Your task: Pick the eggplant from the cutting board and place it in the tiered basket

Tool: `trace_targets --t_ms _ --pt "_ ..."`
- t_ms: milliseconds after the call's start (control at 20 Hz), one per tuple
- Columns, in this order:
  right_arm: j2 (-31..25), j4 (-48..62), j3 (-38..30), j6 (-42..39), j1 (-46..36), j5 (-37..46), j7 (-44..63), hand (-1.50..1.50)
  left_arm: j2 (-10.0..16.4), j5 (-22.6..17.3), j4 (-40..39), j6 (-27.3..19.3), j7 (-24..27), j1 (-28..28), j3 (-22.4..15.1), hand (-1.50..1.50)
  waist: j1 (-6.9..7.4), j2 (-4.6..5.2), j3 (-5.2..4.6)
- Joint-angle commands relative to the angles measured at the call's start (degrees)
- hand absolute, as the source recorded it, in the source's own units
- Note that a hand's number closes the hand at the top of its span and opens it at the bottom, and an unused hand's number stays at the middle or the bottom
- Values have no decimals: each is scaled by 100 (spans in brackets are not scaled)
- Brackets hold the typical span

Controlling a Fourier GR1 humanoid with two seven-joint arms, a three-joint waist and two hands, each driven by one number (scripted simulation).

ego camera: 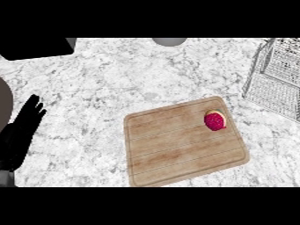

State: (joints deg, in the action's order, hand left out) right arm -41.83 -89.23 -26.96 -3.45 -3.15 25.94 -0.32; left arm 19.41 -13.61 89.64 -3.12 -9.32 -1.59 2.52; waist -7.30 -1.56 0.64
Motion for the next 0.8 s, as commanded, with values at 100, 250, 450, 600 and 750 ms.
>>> trace_targets --t_ms 100,250,450,600,750 --pt "-940 1309 -1620 -1050 293 -1610 -1922 150 9 -26 98 173 -136 152 -157 0 331 112 -34" --pt "-1616 2009 -1909 -1837 282 -1822 -2255 150 -212 199 11 90 -75 312 -418 0 593 152 -55" --pt "-2089 2775 -1682 -1965 -353 -1683 -2352 150 -154 198 365 202 -290 210 -422 0 782 161 -60" --pt "-2041 2623 -1265 -1853 -858 -1587 -1922 150 -245 256 -152 272 -184 559 -324 0 779 168 -65" --pt "-1781 2304 -783 -1702 -1306 -1501 -1178 150 -449 462 -122 216 94 409 -493 0 803 169 -69"
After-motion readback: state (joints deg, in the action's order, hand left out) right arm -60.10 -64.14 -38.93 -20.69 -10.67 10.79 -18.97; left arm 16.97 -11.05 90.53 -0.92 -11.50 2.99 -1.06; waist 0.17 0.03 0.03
